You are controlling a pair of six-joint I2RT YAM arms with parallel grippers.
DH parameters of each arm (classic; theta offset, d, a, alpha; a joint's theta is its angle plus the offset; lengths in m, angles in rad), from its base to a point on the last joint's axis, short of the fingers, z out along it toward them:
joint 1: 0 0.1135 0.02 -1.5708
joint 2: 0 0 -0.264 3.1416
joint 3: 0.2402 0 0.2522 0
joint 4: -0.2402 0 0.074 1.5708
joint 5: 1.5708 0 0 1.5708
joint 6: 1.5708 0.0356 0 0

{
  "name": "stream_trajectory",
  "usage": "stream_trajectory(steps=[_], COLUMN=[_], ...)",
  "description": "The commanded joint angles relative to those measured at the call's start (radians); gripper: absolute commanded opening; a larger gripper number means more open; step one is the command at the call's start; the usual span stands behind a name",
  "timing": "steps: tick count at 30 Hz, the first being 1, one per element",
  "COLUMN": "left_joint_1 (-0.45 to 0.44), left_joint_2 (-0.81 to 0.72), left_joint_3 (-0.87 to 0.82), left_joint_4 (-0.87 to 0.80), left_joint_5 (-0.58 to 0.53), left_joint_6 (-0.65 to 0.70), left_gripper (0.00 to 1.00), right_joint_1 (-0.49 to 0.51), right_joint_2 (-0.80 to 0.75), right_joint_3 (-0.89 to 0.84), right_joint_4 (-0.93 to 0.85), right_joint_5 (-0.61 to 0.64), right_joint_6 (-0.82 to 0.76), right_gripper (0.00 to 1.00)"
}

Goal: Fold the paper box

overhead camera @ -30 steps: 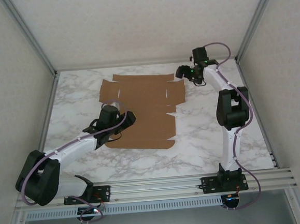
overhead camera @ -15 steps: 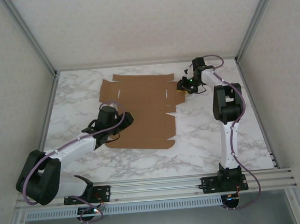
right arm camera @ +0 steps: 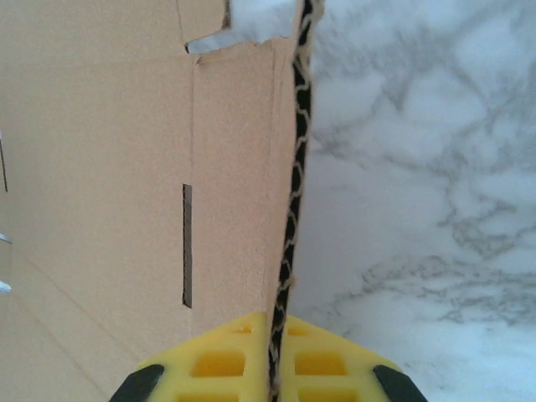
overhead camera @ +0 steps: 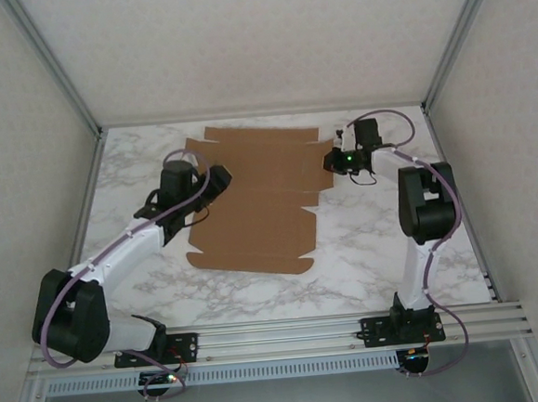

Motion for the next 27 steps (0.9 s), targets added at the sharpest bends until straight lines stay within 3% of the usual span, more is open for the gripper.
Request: stream_trajectory(steps=[1, 5, 10, 18, 27], left_joint_1=[0.020, 0.038, 0.052, 0.056, 0.076], left_joint_2=[0.062, 0.171, 0.342, 0.640, 0.729], left_joint_3=[0.105, 0.242, 0.461, 0.878, 0.951], left_joint_4=[-0.013, -0.021, -0.082, -0.458, -0.480], left_joint_5=[0.043, 0.065, 0.089, 0.100, 0.121], left_joint_6=[-0.071, -0.167, -0.323, -0.424, -0.463], left_gripper=[0.64, 0.72, 0.80, 0.82, 0.80], right_joint_1=[0.024, 0.052, 0.108, 0.153, 0.183], right_joint_2=[-0.081, -0.153, -0.214, -0.282, -0.331], right_joint_3=[-0.109, -0.258, -0.333, -0.405, -0.444], right_joint_4=[0.283, 0.494, 0.573, 0.649, 0.659], right_joint_5=[0.026, 0.049, 0.155, 0.275, 0.315], right_joint_6=[-0.074, -0.136, -0.229, -0.293, -0.354], right_gripper=[0.00, 0.00, 0.00, 0.00, 0.00])
